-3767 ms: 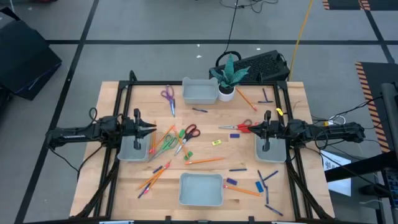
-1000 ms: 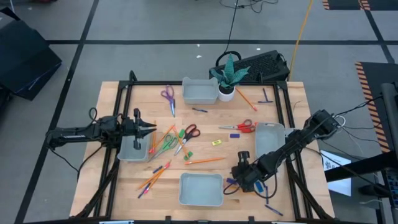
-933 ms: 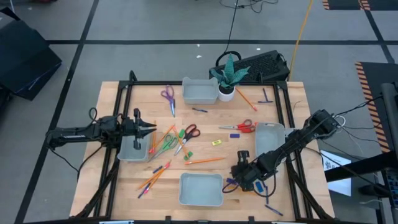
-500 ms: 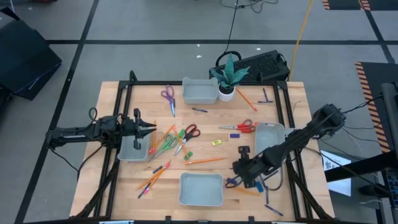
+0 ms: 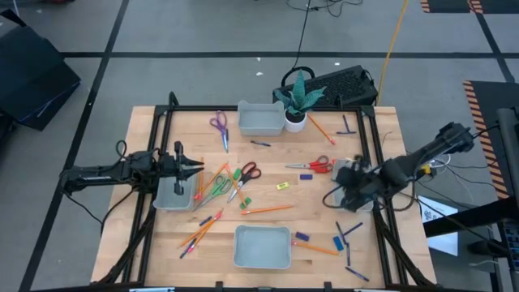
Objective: Sort crayons/erasers/pens/pencils in bins
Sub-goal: Put the blue crayon into the middle right gray bin
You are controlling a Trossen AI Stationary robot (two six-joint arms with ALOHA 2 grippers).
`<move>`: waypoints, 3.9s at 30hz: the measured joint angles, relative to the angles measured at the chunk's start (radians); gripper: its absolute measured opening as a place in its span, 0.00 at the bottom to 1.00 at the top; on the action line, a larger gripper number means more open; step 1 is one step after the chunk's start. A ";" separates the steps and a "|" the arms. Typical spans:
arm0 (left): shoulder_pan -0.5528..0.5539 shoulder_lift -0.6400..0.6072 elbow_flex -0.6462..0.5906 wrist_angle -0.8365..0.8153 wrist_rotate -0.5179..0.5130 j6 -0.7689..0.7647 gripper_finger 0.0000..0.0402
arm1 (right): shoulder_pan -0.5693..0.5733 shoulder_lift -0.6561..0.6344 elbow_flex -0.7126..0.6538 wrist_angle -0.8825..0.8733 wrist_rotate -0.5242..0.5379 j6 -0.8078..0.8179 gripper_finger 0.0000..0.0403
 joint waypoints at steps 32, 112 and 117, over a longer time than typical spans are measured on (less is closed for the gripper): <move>0.000 0.000 0.000 0.000 0.000 0.000 0.19 | -0.110 0.068 -0.333 0.082 -0.081 0.213 0.17; 0.000 0.000 0.000 0.000 0.000 0.000 0.19 | 0.376 0.582 -0.155 0.660 -0.155 0.515 0.31; 0.000 0.000 0.000 0.001 0.000 0.000 0.19 | 0.375 0.583 -0.158 0.656 -0.158 0.408 0.22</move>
